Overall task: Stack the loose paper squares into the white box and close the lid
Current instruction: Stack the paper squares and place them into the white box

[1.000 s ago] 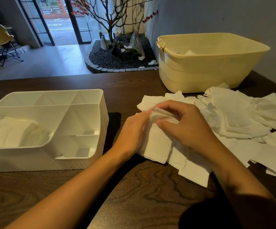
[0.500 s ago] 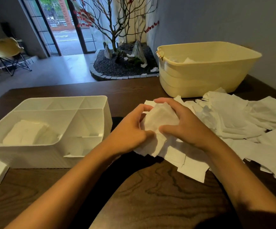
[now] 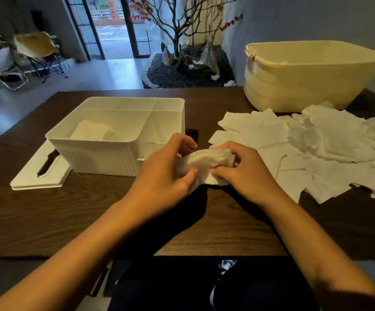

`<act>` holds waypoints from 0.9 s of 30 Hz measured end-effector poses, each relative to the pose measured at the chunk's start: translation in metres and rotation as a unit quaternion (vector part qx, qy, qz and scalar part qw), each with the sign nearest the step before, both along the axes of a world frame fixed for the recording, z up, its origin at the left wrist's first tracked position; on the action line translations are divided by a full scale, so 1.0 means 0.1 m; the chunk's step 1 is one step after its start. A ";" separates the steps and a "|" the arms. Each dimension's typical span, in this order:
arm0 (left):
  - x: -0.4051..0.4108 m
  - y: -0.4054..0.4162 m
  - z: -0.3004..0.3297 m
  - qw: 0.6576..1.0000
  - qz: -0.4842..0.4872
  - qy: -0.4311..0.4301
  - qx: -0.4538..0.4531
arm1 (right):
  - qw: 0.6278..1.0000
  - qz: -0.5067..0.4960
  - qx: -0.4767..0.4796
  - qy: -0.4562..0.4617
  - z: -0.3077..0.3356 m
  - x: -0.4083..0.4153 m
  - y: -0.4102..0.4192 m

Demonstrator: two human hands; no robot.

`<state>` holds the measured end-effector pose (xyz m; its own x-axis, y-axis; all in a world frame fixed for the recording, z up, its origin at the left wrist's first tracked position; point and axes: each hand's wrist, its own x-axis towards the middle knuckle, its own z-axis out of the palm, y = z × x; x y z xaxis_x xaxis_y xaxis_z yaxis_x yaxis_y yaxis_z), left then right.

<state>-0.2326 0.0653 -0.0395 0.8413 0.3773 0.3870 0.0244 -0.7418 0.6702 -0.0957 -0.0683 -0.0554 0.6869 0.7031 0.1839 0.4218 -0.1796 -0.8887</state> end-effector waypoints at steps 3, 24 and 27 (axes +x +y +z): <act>-0.05 -0.04 -0.08 0.999 0.027 0.021 -0.024 | 0.999 -0.004 0.022 0.029 -0.02 -0.05 0.02; -0.02 -0.34 -0.21 0.902 0.168 -0.124 -0.377 | 0.993 0.043 0.087 0.072 -0.10 -0.26 -0.01; 0.03 -0.34 -0.19 0.899 0.175 -0.119 -0.383 | 0.992 0.051 0.080 0.084 -0.11 -0.27 -0.01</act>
